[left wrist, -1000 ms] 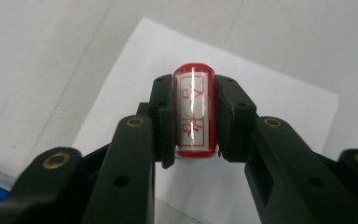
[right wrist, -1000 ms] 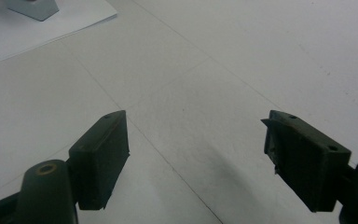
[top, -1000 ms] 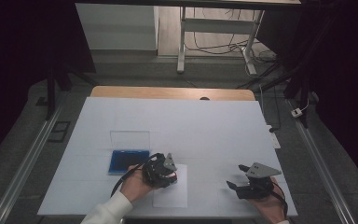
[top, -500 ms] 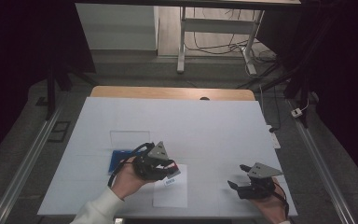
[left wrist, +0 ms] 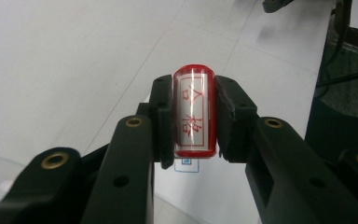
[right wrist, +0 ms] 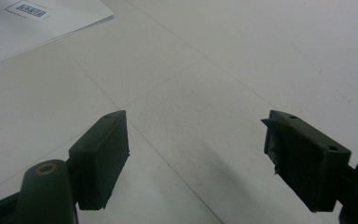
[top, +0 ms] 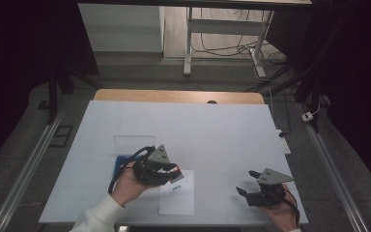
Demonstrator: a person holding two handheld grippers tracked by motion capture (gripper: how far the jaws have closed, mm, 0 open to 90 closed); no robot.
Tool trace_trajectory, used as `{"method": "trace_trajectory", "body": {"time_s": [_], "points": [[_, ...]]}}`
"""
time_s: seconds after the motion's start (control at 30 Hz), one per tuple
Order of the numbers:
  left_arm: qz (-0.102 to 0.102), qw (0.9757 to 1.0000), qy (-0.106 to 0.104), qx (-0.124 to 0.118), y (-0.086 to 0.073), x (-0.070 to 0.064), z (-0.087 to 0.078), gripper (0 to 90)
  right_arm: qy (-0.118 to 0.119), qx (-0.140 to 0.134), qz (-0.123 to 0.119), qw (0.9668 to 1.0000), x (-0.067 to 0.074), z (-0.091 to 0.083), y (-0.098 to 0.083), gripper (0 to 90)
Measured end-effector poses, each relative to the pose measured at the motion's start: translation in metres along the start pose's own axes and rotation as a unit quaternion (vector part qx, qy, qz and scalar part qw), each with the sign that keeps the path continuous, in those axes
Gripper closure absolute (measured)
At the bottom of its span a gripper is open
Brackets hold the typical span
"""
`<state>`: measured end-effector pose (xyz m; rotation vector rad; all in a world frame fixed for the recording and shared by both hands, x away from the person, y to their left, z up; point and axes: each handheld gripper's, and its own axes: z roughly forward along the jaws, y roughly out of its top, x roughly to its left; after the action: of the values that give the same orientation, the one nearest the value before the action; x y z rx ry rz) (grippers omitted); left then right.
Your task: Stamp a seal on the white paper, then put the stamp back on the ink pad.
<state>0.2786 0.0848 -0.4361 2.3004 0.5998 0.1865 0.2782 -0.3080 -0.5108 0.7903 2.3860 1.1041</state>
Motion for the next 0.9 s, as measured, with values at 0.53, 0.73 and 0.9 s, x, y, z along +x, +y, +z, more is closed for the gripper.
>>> {"method": "trace_trajectory", "body": {"time_s": [0.53, 0.73, 0.9], "points": [[-0.026, 0.9993, 0.026, -0.005, -0.016, 0.019, -0.022, 69.9, -0.001, 0.001, 0.0, 1.0, 0.0, 0.0, 0.0, 21.5], [-0.037, 0.9987, 0.036, -0.006, -0.021, 0.027, -0.03, 69.9, 0.0, 0.001, 0.0, 1.0, 0.0, 0.0, 0.0, 21.5], [-0.053, 0.9975, 0.046, -0.007, -0.028, 0.035, -0.034, 69.9, -0.002, 0.001, 0.0, 1.0, 0.0, 0.0, 0.0, 21.5]]}}
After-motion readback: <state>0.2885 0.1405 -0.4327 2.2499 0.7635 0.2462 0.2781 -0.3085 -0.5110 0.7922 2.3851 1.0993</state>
